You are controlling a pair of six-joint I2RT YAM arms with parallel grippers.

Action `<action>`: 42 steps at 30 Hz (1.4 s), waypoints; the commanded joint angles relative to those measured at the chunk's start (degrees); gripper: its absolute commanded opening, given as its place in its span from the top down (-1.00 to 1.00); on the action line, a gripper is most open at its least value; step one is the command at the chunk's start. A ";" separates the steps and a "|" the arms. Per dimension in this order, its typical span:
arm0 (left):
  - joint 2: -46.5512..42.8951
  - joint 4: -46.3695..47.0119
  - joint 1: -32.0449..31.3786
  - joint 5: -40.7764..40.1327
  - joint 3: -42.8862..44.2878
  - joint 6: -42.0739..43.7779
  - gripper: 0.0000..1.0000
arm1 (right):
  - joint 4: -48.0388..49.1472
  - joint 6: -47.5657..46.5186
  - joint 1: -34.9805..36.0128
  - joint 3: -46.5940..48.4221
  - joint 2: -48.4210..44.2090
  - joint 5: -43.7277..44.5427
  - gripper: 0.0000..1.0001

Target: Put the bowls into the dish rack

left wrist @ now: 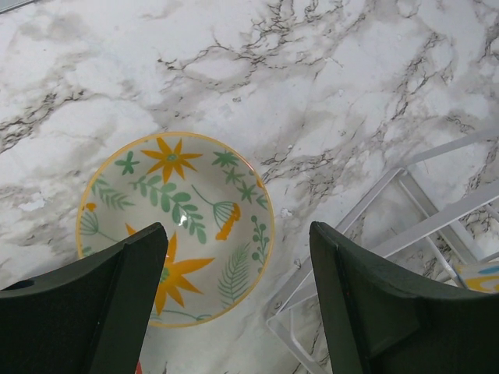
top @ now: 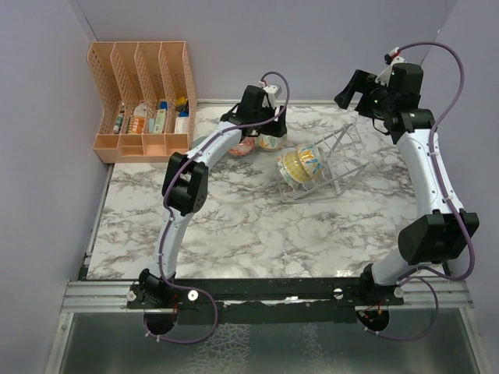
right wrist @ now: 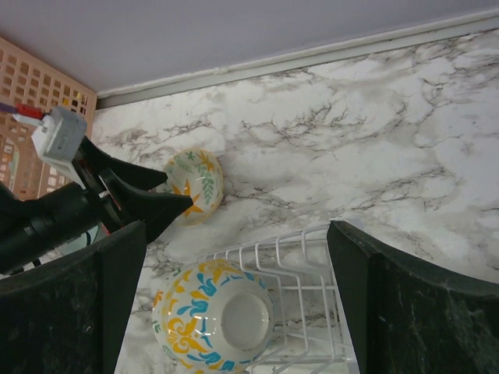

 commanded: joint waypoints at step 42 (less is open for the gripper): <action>11.05 -0.90 -2.18 0.33 6.72 12.32 0.43 | -1.81 4.64 -0.35 5.93 2.55 6.10 -0.93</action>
